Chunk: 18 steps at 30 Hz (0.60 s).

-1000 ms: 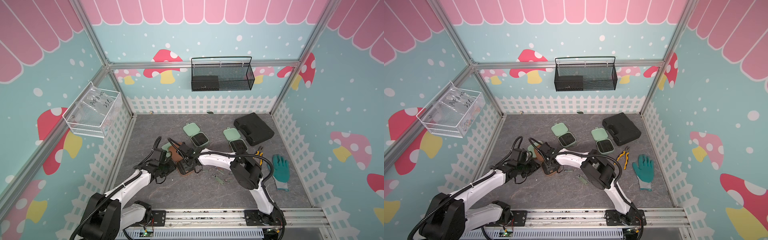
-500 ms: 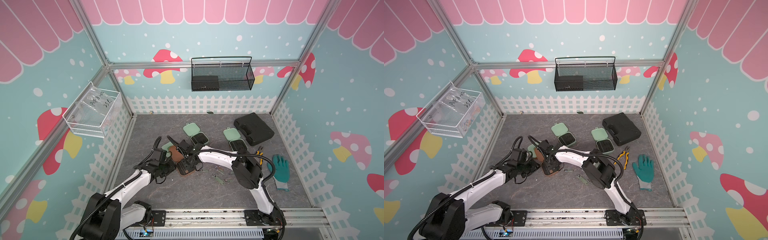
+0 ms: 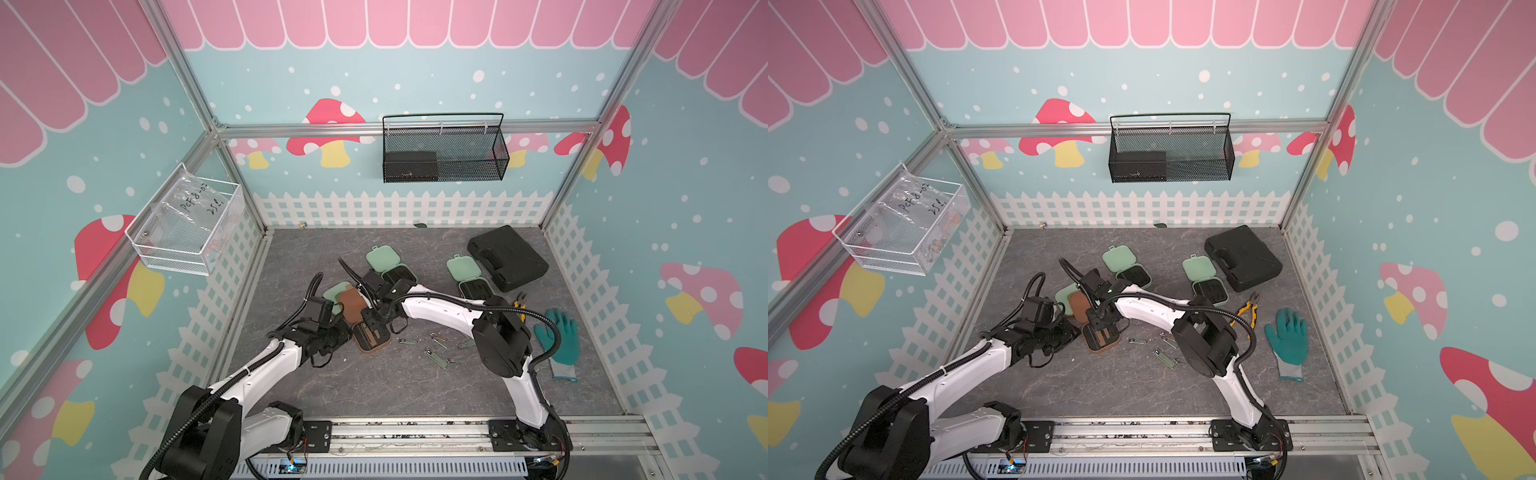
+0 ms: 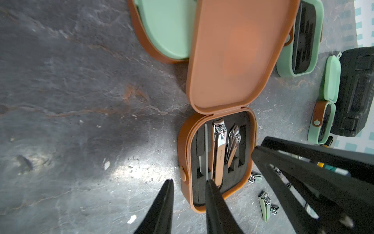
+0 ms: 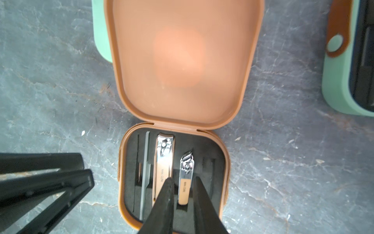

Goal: Organize nail clipper sets
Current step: Place the nail clipper in the storage box.

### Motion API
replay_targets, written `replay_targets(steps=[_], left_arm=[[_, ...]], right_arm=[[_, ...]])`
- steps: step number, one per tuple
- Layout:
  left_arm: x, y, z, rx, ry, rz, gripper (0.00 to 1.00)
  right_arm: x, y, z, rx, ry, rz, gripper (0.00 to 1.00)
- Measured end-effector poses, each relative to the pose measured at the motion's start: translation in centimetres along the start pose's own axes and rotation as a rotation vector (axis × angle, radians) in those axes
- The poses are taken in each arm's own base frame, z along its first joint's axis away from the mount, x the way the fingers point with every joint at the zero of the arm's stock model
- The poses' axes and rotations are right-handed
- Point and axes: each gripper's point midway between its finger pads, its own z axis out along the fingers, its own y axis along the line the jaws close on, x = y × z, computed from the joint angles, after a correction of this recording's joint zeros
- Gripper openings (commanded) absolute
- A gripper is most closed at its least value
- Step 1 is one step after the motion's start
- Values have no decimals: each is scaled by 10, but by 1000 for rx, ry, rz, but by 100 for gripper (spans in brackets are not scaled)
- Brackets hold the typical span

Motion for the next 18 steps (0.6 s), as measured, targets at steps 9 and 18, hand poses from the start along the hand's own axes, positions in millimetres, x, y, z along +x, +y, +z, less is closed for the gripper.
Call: replay_targets(steps=[9, 18], left_arm=[[0, 0, 0, 0, 0, 0, 30], [0, 1, 1, -2, 2, -1, 30]], right_arm=[[-2, 0, 14, -3, 9, 0, 18], [5, -2, 27, 4, 31, 0, 13]])
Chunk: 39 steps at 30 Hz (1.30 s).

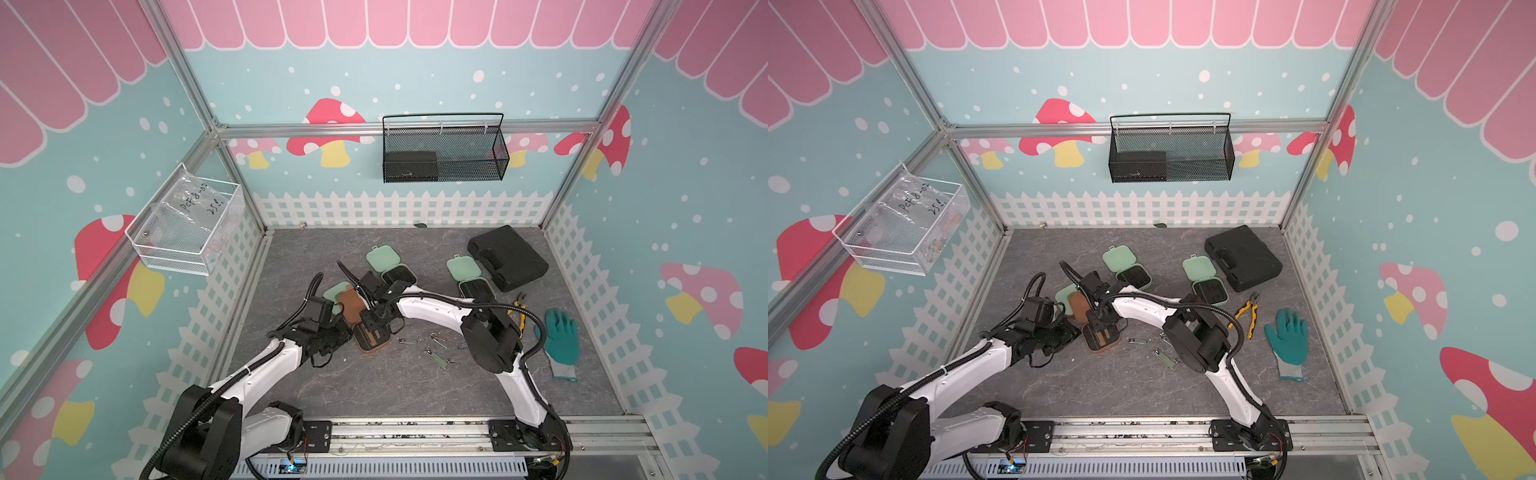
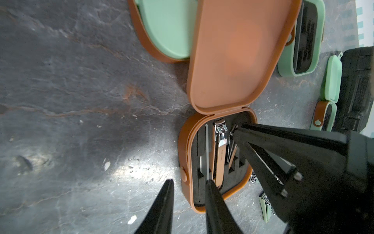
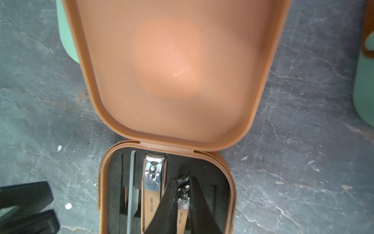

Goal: Organize nail clipper sets
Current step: Place the nail clipper in the storage box.

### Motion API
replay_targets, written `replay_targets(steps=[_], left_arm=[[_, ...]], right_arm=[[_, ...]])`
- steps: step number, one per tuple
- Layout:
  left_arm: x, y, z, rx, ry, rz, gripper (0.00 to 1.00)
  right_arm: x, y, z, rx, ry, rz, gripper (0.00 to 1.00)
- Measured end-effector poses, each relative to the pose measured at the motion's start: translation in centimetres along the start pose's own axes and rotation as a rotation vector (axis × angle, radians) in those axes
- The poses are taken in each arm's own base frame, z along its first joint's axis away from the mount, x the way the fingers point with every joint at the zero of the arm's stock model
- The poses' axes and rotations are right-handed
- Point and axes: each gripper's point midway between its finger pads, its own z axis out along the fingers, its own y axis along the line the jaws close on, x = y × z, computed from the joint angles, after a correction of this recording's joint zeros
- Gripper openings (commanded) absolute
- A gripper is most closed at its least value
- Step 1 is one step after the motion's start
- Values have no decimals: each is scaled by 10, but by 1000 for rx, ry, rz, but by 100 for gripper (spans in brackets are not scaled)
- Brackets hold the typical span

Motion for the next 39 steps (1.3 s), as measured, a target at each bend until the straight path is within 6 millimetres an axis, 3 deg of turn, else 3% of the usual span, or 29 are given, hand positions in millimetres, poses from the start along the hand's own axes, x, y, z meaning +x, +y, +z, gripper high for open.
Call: replay_targets(steps=[18, 28, 31, 35, 37, 39], left_arm=[[0, 0, 2, 0, 6, -1, 30], [0, -2, 2, 9, 7, 0, 28], [1, -3, 1, 14, 8, 2, 28], [0, -7, -3, 28, -1, 8, 28], [0, -7, -4, 32, -2, 9, 28], [1, -7, -4, 32, -1, 11, 28]], right_arm=[[5, -1, 9, -57, -126, 56, 9], [3, -2, -3, -46, -125, 18, 17], [-3, -3, -30, -36, -153, -7, 21], [-20, -5, -106, -42, -295, -19, 27], [-17, -14, -138, -40, -351, -13, 29], [-4, -35, -153, -15, -366, 0, 32]])
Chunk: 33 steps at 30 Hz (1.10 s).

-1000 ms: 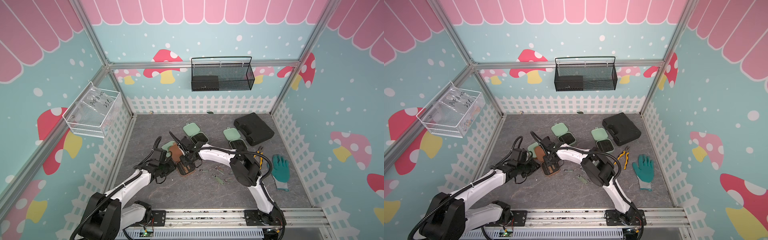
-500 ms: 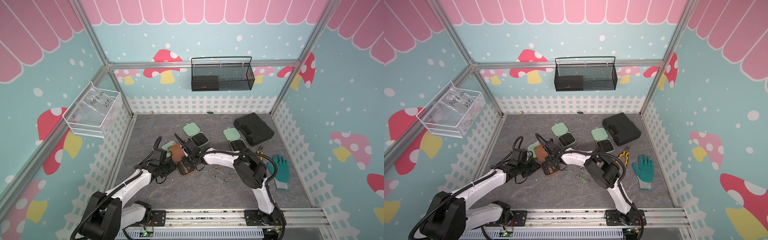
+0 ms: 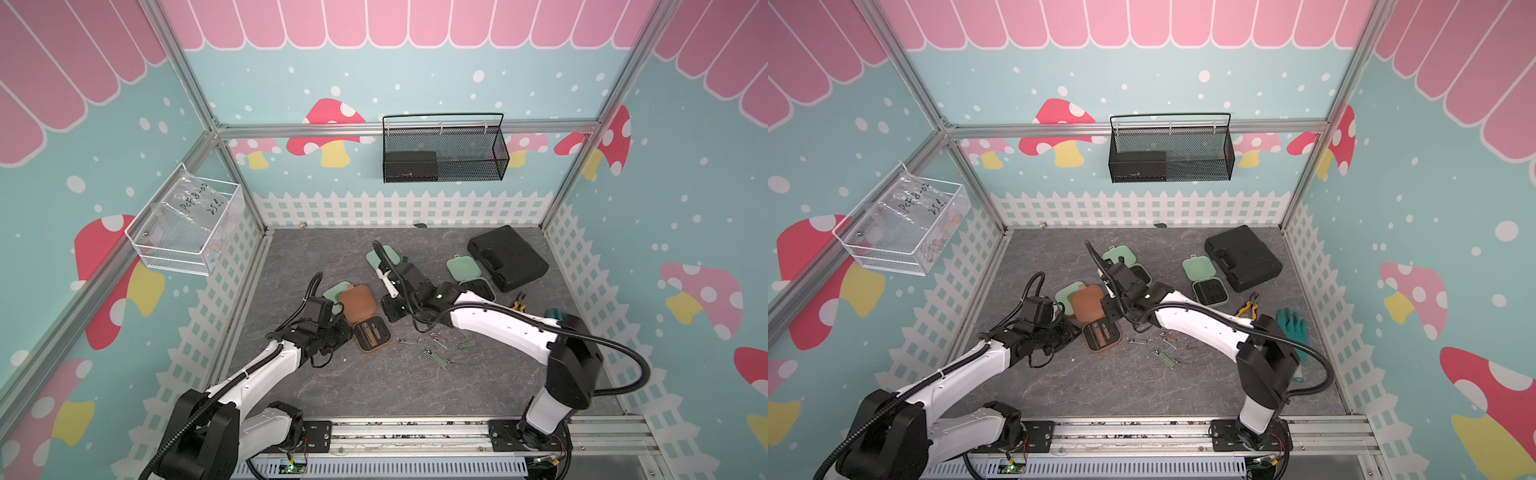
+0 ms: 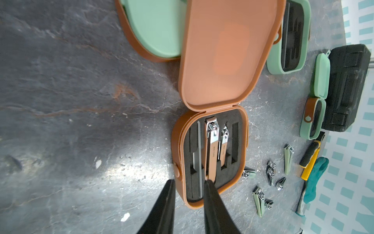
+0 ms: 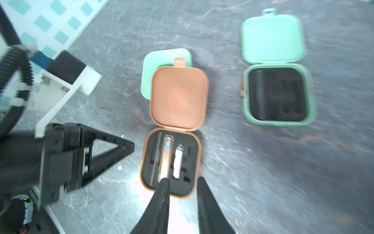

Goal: Organize nail clipper sets
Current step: Adjust the nail clipper at the center of the board.

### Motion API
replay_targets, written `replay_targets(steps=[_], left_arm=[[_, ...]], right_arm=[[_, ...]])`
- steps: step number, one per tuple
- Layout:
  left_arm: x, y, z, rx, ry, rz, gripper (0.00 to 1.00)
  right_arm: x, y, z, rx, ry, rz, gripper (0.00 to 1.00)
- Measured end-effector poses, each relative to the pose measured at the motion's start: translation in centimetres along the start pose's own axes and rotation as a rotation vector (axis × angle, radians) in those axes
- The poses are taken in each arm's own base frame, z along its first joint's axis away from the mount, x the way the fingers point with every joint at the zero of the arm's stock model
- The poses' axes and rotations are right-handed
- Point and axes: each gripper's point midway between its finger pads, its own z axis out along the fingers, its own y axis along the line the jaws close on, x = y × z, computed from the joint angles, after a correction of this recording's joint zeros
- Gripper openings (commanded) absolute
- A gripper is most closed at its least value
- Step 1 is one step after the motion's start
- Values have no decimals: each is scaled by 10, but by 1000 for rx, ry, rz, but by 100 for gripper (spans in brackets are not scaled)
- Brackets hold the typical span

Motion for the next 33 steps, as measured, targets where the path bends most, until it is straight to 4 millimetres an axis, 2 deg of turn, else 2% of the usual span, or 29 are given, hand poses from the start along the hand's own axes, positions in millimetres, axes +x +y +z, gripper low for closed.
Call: replay_targets(steps=[2, 5, 7, 9, 14, 17, 29, 33], left_arm=[[2, 0, 0, -3, 7, 3, 28], [8, -2, 1, -5, 23, 19, 28], [11, -6, 1, -2, 33, 33, 28], [14, -13, 1, 7, 40, 50, 28], [18, -25, 2, 17, 52, 77, 28], [23, -27, 4, 15, 65, 84, 28], [22, -29, 5, 7, 62, 84, 28], [22, -27, 7, -1, 64, 82, 28]], right_arm=[[26, -31, -3, 50, 44, 9, 35], [88, -79, 8, 138, 197, 18, 37], [124, -100, 9, 178, 295, 18, 37], [145, -113, 7, 202, 355, 19, 38], [156, -134, 5, 241, 378, 38, 38], [160, -139, 6, 247, 382, 42, 37], [189, -136, 8, 212, 442, 51, 38], [190, -134, 9, 203, 443, 55, 38]])
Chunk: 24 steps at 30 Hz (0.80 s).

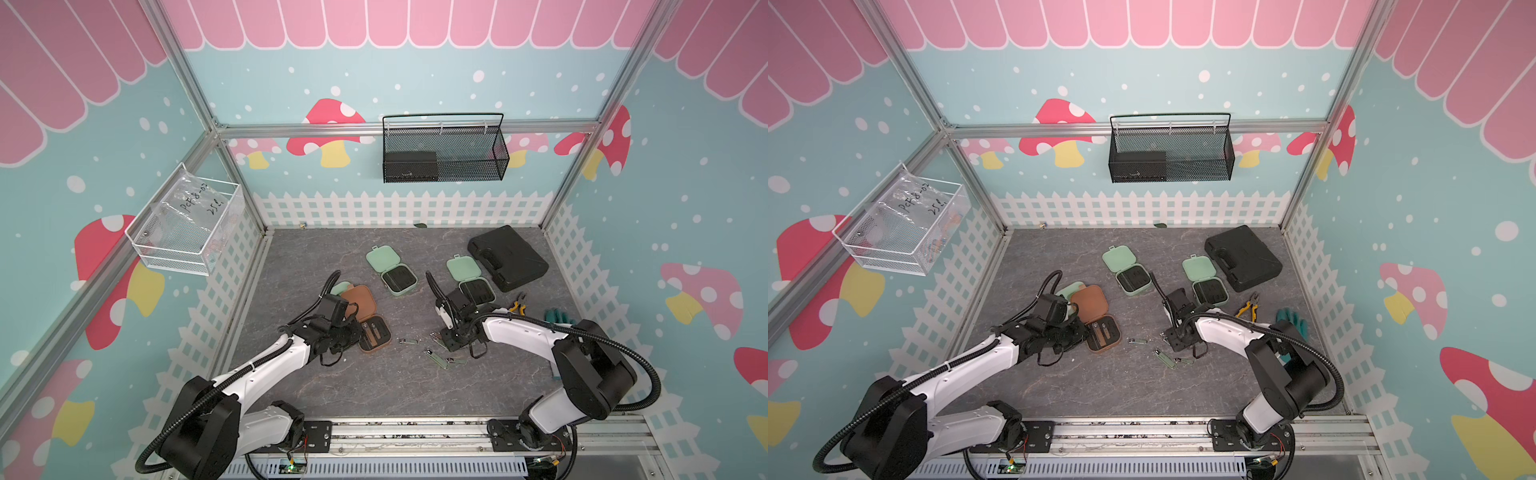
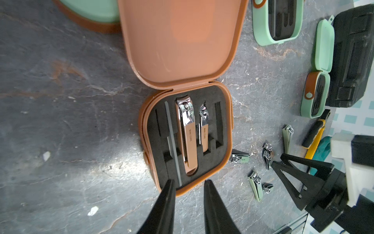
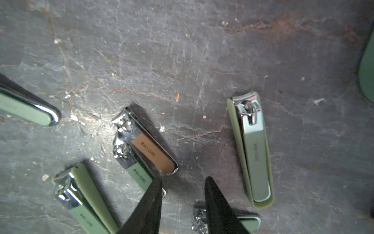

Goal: Organize nail clipper sets
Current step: Adjust the nail clipper at the center of the board.

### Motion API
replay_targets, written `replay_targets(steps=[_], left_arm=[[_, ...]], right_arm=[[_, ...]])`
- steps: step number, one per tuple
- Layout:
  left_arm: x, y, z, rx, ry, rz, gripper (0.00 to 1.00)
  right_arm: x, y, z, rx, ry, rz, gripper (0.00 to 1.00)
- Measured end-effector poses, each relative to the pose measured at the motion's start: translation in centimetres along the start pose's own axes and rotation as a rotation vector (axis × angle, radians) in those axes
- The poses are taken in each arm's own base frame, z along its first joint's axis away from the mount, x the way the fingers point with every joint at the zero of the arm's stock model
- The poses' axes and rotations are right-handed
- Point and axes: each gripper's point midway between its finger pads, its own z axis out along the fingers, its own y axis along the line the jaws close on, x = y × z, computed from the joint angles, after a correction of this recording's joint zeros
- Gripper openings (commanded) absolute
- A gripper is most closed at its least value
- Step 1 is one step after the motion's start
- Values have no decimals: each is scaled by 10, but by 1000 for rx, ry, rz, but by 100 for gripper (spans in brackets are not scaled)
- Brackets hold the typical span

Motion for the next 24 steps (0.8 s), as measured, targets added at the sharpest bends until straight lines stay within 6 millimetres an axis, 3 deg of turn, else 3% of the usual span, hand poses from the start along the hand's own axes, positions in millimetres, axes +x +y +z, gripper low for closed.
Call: replay_targets(steps=[15, 24], left_arm=[[-2, -2, -1, 2, -6, 1, 28], [-2, -1, 1, -4, -1, -1, 28]], right_arm=[[-6, 4, 8, -16, 7, -15, 39], [-20, 10, 13, -39, -2, -47, 37]])
